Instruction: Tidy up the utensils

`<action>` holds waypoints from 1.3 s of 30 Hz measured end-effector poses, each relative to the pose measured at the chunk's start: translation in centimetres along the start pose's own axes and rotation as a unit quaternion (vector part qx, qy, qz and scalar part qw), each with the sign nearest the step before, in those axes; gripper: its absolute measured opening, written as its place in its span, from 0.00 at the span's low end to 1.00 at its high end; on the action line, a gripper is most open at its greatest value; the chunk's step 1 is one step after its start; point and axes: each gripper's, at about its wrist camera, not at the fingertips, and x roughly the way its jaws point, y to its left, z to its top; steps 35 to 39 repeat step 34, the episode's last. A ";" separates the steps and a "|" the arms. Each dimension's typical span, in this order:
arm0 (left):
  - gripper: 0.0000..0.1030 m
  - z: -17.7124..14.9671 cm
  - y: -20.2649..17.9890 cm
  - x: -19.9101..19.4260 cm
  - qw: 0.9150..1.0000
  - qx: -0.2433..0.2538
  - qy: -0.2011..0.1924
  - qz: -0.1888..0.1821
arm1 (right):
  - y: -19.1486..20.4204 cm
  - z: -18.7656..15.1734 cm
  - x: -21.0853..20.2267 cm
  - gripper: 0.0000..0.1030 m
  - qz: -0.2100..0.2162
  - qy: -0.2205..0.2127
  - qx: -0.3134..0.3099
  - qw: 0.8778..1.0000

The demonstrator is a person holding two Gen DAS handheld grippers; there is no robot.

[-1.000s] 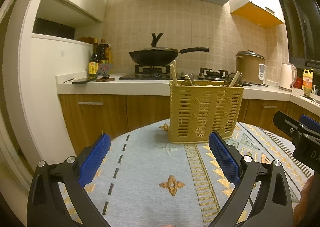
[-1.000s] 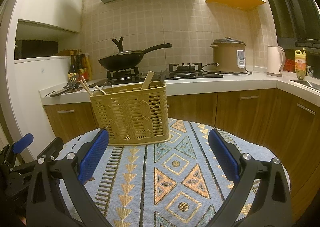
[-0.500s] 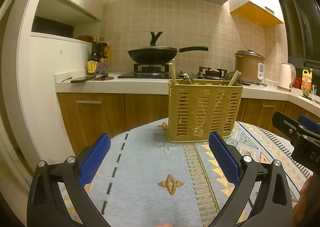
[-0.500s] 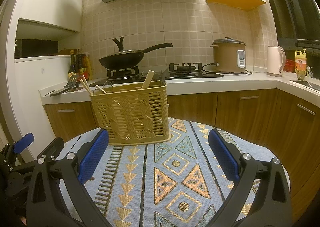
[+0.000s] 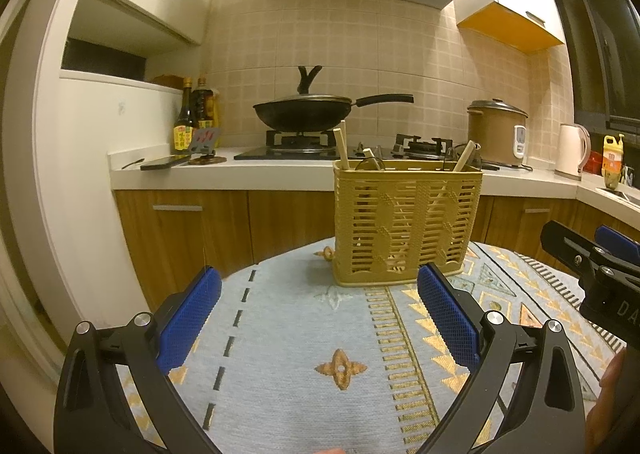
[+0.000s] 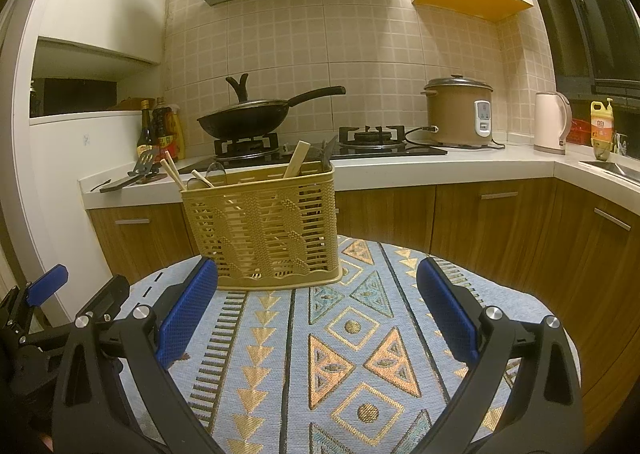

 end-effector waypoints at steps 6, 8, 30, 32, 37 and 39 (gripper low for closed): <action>0.92 0.0 0.0 0.1 1.000 -0.003 0.004 0.000 | 0.1 0.0 0.0 0.92 0.001 0.001 -0.001 1.000; 0.92 0.1 0.1 0.1 1.000 -0.004 0.003 0.001 | 0.1 0.0 0.0 0.92 0.001 0.003 -0.002 1.000; 0.93 -0.2 -0.9 -0.4 0.999 0.030 -0.007 0.010 | 0.1 0.1 -0.1 0.92 -0.001 -0.005 -0.006 1.000; 0.93 -0.1 -0.8 -0.2 1.000 0.026 -0.004 0.010 | 0.0 0.1 -0.1 0.92 -0.002 -0.006 -0.006 1.000; 0.93 -0.1 -0.6 -0.3 1.000 0.023 -0.004 0.009 | 0.0 0.1 -0.1 0.92 -0.001 -0.005 -0.006 1.000; 0.93 -0.1 -0.6 -0.3 1.000 0.023 -0.004 0.009 | 0.0 0.1 -0.1 0.92 -0.001 -0.005 -0.006 1.000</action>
